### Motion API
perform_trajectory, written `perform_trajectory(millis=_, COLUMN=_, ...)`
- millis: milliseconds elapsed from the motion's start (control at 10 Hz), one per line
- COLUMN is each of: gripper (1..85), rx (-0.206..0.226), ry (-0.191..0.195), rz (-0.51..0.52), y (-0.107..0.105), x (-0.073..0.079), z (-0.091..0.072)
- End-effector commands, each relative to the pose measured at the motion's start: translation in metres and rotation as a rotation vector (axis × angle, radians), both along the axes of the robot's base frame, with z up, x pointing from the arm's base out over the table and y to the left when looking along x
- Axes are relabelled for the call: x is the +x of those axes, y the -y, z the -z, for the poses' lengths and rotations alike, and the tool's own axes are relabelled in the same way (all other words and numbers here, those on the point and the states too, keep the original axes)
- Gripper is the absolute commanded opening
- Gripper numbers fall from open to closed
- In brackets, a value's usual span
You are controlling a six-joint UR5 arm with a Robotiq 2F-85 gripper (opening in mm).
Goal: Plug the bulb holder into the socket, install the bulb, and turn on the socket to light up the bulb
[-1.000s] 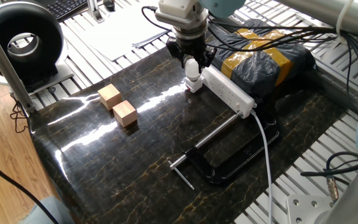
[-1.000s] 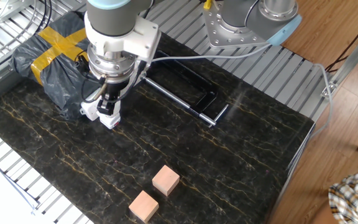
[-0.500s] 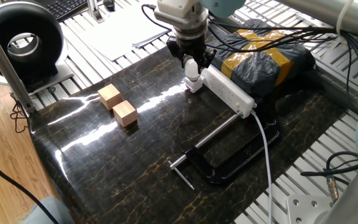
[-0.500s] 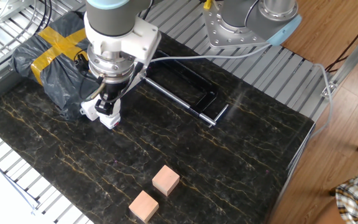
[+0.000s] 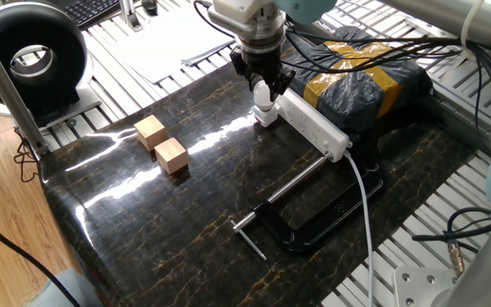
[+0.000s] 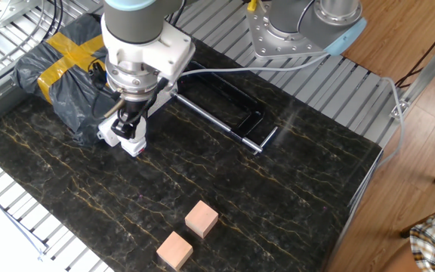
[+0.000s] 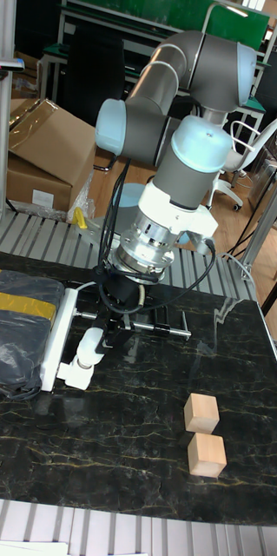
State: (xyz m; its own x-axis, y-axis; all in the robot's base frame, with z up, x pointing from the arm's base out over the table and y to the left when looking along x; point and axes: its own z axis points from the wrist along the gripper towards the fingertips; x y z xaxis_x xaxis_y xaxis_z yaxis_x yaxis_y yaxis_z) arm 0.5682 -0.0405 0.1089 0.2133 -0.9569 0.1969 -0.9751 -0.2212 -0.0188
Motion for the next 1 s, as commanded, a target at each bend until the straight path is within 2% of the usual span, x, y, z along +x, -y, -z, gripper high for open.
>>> perform_trajectory(millis=0, gripper=12.3, rx=0.015, ry=0.023, rz=0.08, y=-0.0008, x=0.0027, z=-0.0004)
perform_trajectory(millis=200, gripper=1.7, rx=0.021, ry=0.034, rz=0.132, y=-0.0014, x=0.0031, z=-0.0003)
perform_trajectory(millis=900, gripper=1.3, rx=0.044, ry=0.021, rz=0.267, y=-0.0062, x=-0.0049, z=0.0029)
